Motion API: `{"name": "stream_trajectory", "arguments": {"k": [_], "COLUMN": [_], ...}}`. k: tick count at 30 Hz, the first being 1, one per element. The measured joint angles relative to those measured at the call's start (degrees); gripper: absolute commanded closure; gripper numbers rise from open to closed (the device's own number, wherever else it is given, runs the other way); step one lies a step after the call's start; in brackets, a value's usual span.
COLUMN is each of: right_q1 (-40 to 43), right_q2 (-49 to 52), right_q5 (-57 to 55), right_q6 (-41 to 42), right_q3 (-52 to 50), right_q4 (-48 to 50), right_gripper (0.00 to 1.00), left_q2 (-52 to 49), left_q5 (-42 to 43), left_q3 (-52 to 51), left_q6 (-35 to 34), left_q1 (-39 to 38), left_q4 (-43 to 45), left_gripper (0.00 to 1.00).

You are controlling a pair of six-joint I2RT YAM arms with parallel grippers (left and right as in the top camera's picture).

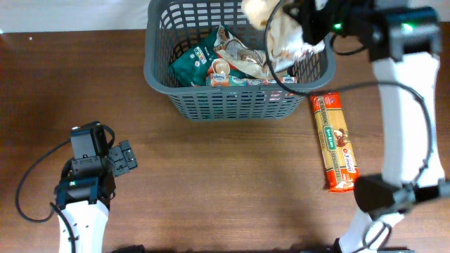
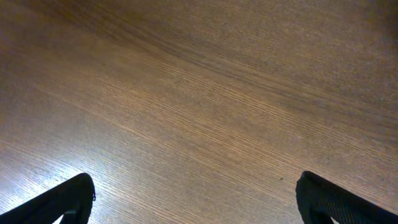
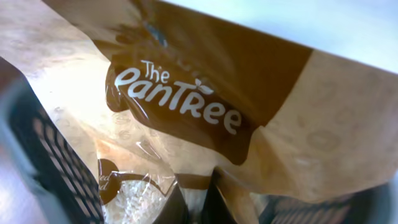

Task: Pack container
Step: 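Lift the Pantree pouch and carry it over the basket, release, then move the right gripper down onto the San Remo spaghetti box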

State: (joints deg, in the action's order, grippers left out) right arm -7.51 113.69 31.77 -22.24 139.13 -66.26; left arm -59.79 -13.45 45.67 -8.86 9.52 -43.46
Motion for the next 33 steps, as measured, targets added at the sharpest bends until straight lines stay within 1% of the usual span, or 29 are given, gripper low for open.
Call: {"name": "stream_trajectory", "arguments": {"k": [3, 4, 5, 6, 7, 8, 17, 20, 23, 26, 29, 30, 33], "right_q1": [0.0, 0.0, 0.0, 0.0, 0.0, 0.0, 0.0, 0.0, 0.4, 1.7, 4.1, 5.1, 7.8], "right_q2": [5.7, 7.4, 9.6, 10.5, 11.1, 11.2, 7.1, 3.7, -0.4, -4.6, -6.5, -6.6, -6.1], "right_q5": [-0.5, -0.6, -0.9, -0.9, -1.0, -1.0, -3.1, -9.0, -16.4, -23.3, -28.9, -30.2, -31.4], "right_q6": [0.0, 0.0, 0.0, 0.1, 0.2, 0.4, 0.9, 5.2, 11.8, 17.6, 21.1, 22.1, 23.6], "right_q3": [-0.1, -0.1, -0.5, -0.6, -0.6, -0.6, -0.6, 1.6, 4.3, 5.8, 6.4, 6.3, 4.8], "right_q4": [-4.1, -5.4, -7.1, -8.0, -8.7, -9.2, -8.9, -9.6, -13.3, -20.8, -29.1, -30.7, -30.7], "right_gripper": [0.96, 0.86, 0.58, 0.36, 0.11, 0.01, 0.01, 0.01, 0.01, 0.01, 0.01, 0.01, 0.01], "left_q2": [0.0, 0.0, 0.0, 0.0, 0.0, 0.0, 0.0, 0.0, 0.0, 0.0, 0.0, 0.0, 0.0], "left_q5": [0.0, 0.0, 0.0, 0.0, 0.0, 0.0, 0.0, 0.0, 0.0, 0.0, 0.0, 0.0, 0.0], "left_q3": [0.0, 0.0, 0.0, 0.0, 0.0, 0.0, 0.0, 0.0, 0.0, 0.0, 0.0, 0.0, 0.0], "left_q6": [0.0, 0.0, 0.0, 0.0, 0.0, 0.0, 0.0, 0.0, 0.0, 0.0, 0.0, 0.0, 0.0], "left_q1": [0.0, 0.0, 0.0, 0.0, 0.0, 0.0, 0.0, 0.0, 0.0, 0.0, 0.0, 0.0, 0.0], "left_q4": [0.0, 0.0, 0.0, 0.0, 0.0, 0.0, 0.0, 0.0, 0.0, 0.0, 0.0, 0.0, 0.3], "left_gripper": [0.01, 0.01, 0.01, 0.01, 0.01, 0.01, 0.01, 0.01, 0.01, 0.01, 0.01, 0.01, 0.01]}}
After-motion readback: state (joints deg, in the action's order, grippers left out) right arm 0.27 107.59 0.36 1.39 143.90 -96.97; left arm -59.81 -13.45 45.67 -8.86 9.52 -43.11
